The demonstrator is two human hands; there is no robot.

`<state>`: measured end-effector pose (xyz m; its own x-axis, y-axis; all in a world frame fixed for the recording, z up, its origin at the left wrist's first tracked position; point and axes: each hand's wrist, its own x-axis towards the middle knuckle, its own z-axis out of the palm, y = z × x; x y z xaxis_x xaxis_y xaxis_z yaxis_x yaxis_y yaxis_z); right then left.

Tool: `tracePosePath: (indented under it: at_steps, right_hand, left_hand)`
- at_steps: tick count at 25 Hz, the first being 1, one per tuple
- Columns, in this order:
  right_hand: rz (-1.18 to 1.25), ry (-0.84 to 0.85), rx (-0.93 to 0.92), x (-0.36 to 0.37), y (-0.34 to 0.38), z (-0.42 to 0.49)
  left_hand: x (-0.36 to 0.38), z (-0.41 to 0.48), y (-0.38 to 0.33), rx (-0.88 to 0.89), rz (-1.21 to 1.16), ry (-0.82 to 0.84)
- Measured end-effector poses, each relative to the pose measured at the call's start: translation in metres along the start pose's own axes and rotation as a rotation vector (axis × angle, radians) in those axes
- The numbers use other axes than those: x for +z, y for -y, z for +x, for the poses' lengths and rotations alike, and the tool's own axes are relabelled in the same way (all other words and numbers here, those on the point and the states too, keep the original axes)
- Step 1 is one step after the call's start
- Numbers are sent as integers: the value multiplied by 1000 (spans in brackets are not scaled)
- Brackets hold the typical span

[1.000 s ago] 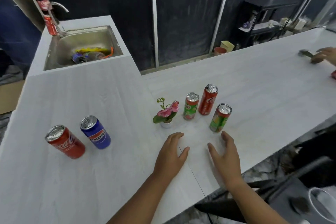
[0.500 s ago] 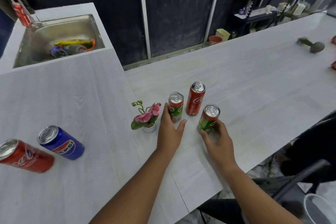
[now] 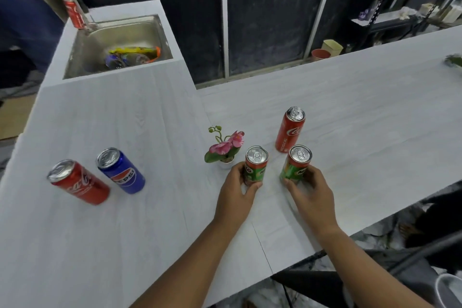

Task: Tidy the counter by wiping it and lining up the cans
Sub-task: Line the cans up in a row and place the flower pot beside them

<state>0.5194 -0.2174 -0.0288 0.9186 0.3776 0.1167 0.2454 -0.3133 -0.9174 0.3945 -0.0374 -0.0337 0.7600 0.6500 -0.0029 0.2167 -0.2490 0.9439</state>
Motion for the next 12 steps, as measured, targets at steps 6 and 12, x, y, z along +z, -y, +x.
tracePosePath:
  at_steps: [6, 12]
  right_hand:
    - [26, 130, -48, 53, 25, -53]
    - [50, 260, -91, 123, 57, -90]
  left_hand:
    - [-60, -57, 22, -43, -6, -77]
    - [-149, -107, 54, -93, -25, -227]
